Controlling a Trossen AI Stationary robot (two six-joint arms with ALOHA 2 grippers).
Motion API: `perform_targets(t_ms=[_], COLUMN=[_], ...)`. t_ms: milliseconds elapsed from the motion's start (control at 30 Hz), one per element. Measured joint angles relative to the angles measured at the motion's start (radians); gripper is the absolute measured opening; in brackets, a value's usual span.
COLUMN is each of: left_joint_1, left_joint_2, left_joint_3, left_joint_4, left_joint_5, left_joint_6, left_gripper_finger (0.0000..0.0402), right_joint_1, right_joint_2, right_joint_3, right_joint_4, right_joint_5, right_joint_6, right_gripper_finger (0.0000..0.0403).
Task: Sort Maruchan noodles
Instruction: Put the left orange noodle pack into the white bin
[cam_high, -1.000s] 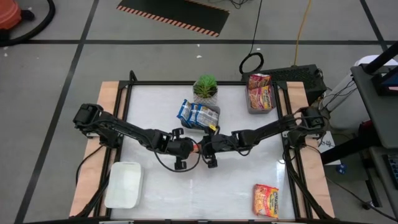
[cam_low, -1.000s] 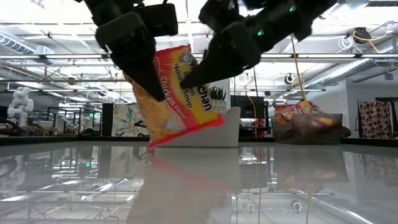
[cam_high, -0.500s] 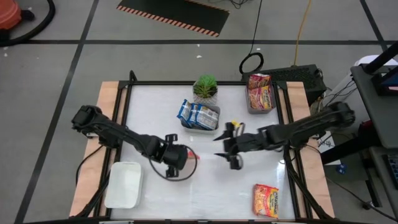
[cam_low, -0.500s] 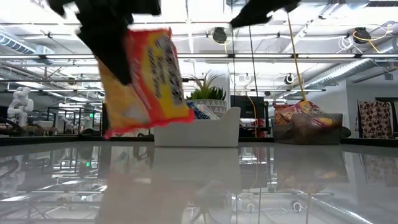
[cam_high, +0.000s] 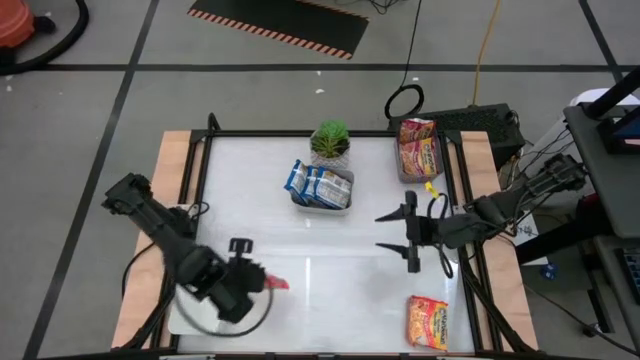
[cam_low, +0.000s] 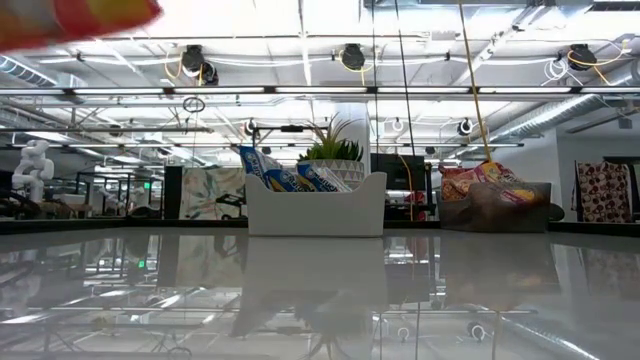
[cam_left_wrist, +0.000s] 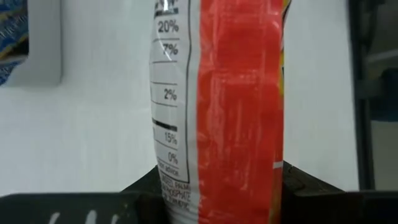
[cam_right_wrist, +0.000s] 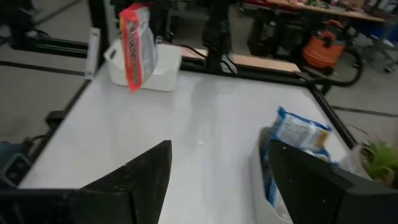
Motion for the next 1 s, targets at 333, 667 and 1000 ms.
perform_targets(t_ms=[333,667,1000], left_joint_1=[-0.19,-0.326,-0.411], left_joint_2=[-0.103,-0.186,-0.27], left_joint_3=[0.001,-0.029,-0.243], left_joint_4=[-0.135,-0.238,-0.237], left_joint_5=[-0.051,-0.112,-0.108], left_joint_6=[-0.108,-0.257,-0.369], left_gripper_finger=[0.0127,0.0127,0.0127], right_joint_1=[0.095,0.178,0.215], right_joint_2=[0.003,0.003,0.003], right_joint_3=[-0.003,-0.003,-0.003], right_joint_4=[0.086,0.188,0.186], right_joint_5=[0.0,0.004,0.037], right_joint_6=[-0.007,-0.077,-0.06], right_gripper_finger=[0.0257,0.0257,0.0257])
